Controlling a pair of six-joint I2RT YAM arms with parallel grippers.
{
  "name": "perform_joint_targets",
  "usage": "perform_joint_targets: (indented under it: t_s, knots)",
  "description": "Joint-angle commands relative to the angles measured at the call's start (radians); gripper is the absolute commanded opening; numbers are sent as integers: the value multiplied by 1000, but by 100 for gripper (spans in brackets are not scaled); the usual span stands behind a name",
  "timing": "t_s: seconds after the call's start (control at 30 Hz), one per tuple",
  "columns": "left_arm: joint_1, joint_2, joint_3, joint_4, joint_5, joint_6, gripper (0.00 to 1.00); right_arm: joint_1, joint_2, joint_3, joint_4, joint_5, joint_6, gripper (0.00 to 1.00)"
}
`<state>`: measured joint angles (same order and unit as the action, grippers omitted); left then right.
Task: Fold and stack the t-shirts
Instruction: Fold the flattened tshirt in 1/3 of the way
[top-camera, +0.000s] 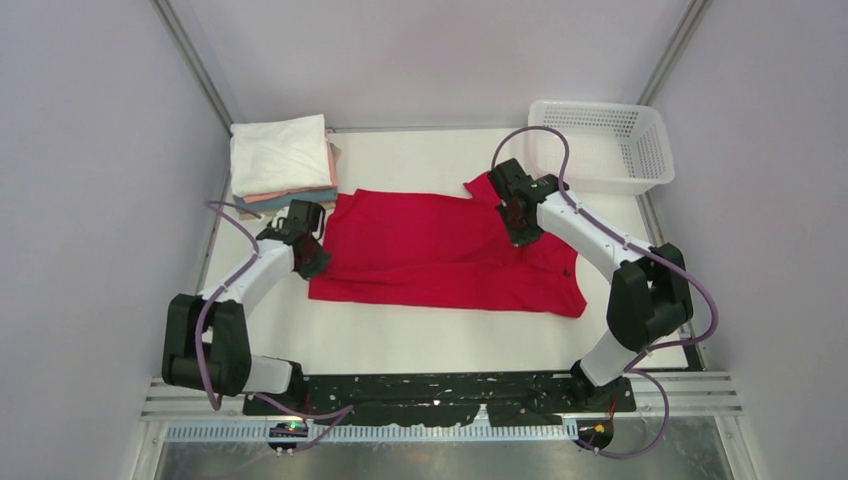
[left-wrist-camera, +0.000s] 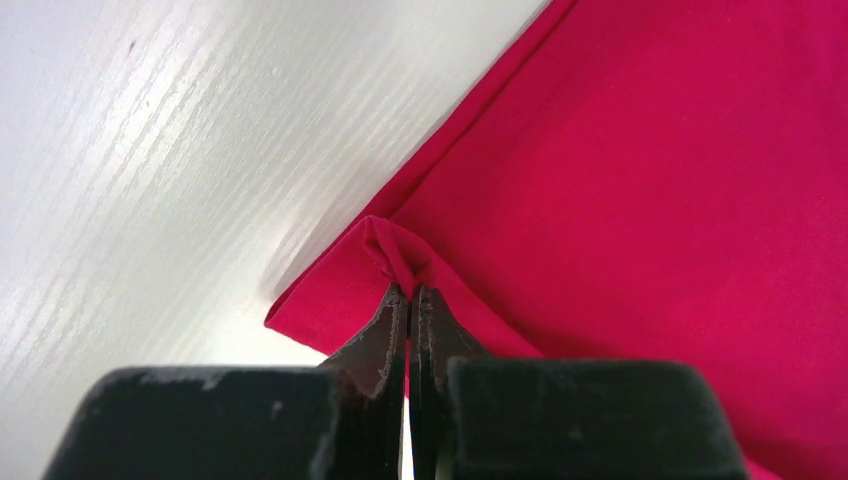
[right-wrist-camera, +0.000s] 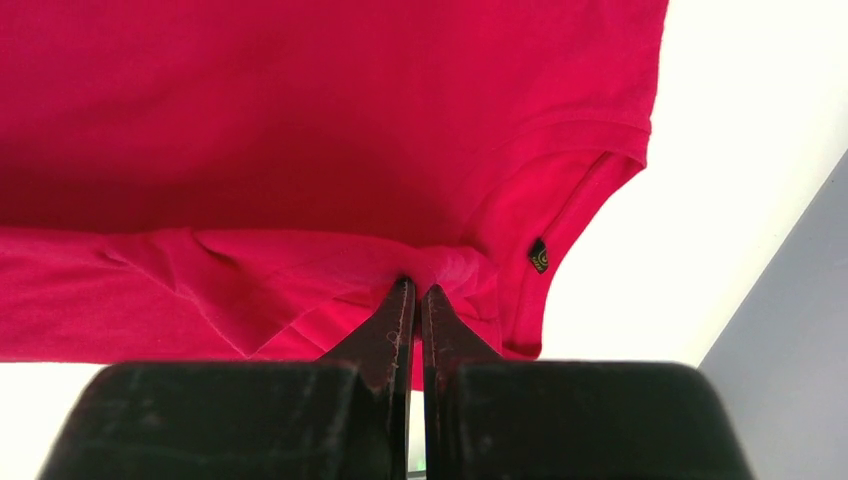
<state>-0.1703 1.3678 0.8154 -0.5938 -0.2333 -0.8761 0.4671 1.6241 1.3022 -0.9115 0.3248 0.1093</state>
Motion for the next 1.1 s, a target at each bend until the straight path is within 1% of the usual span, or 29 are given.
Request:
perform_joint_targets:
  t_s: [0.0,0.17,0.2,0.23,0.27,0.3,0.4,0.47,0.5,0.53,0.57,0.6,0.63,0.7,0.73,0.77,0.8,0.83,0.87,0.9,0.93,0.97,1.0,1.07]
  knots:
    - [9,30,61,27,10,32,0,-19,-1,47,17,51,-4,6]
    - [15,64,83,32,15,36,0,-27,7,39,38,46,-3,6]
    - [17,73,87,30,15,37,1,-27,15,39,51,42,-7,7]
    - [19,80,92,29,17,38,6,-28,21,39,60,32,-17,7]
    - [22,87,97,29,21,41,13,-28,35,40,79,26,-25,8]
    - [24,92,102,31,23,43,23,-28,56,46,86,17,-41,9]
    - [36,97,116,23,17,48,75,-39,105,70,125,23,-81,10]
    - [49,86,130,9,18,52,95,-62,150,98,155,17,-82,11]
    - [53,72,136,2,16,55,99,-71,184,121,181,15,-66,12]
    - [55,54,140,-2,16,61,99,-85,201,143,196,13,-58,13]
    - [55,34,144,-5,15,69,100,-90,230,153,236,14,-48,15]
    - [54,10,146,-7,17,76,100,-99,246,179,251,32,-40,21]
    - [55,-11,146,-8,20,83,100,-103,279,201,249,50,-16,48]
    - [55,-52,143,-17,33,95,100,-106,312,257,231,139,10,75]
    - [55,-70,137,-17,45,101,100,-107,315,279,223,212,27,78]
    - [55,-88,128,-17,60,107,100,-107,306,282,214,244,36,83]
    - [54,-101,118,-15,72,110,100,-106,293,272,212,290,54,86]
    - [54,-114,108,-13,83,112,100,-106,251,258,213,302,65,89]
    - [55,-126,97,-10,98,113,100,-106,220,211,222,295,80,92]
    - [55,-136,84,-1,115,117,100,-106,154,175,255,251,82,100]
    - [55,-145,70,13,139,120,100,-107,77,97,270,224,88,96]
    - [54,-153,57,29,167,124,99,-107,42,58,300,167,94,96]
    - [52,-158,45,47,194,130,100,-106,-28,-21,310,140,111,95]
    - [44,-159,27,76,228,138,100,-107,-102,-119,315,43,144,95]
